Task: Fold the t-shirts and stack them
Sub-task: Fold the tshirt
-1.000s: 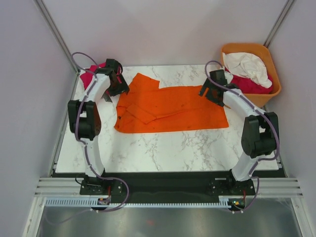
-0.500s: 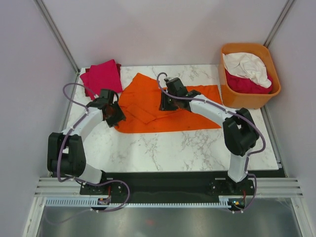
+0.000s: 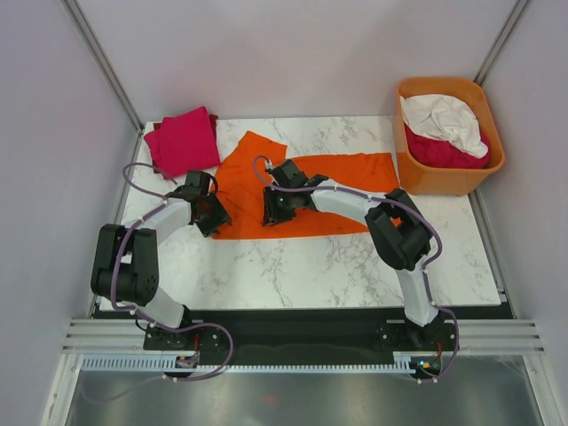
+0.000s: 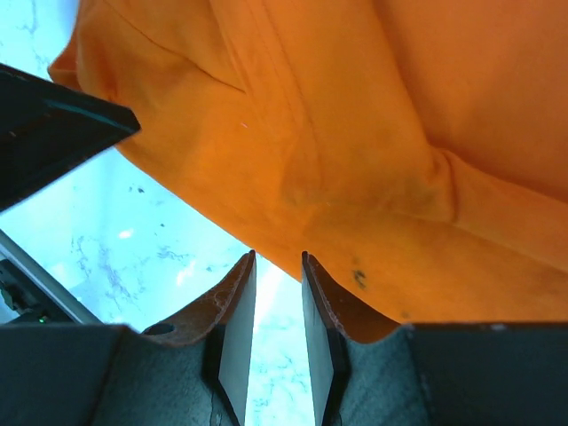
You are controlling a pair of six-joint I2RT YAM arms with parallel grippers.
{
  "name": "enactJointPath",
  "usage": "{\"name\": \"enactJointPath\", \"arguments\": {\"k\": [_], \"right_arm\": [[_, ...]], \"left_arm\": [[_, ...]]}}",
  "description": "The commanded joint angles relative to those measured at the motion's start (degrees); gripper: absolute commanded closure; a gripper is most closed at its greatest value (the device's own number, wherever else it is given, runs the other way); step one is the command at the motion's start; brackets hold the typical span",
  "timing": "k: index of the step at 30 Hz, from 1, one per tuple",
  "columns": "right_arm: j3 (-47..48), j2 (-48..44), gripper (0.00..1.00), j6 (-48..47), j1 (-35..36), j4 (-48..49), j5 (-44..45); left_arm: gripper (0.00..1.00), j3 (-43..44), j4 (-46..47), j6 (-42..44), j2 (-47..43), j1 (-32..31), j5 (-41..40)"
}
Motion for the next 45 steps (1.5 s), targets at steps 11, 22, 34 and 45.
{"name": "enactJointPath", "arguments": {"k": [11,22,34,45], "right_arm": [[10.5,11.0,0.64,0.5,0.2,0.5,-2.7],[16.6,11.9,0.62,0.1,-2.9,-0.6,-1.0],[35.6,18.6,0.59,-3.0,-12.8,-1.9,-0.7],[9.2,0.6,0.52,-21.2,1.3,-0.6,13.6]], "left_arm": [[0.46,-2.8,2.0,-1.5,-2.3,0.9,-2.8],[0.48,-5.8,2.1,-1.2,-3.0,1.0,-4.4],[0.50,-6.2,2.1,-0.8,-4.0,1.0,-3.7],[0.51,-6.8,2.1,-0.8,-5.4,1.0,-4.1]]}}
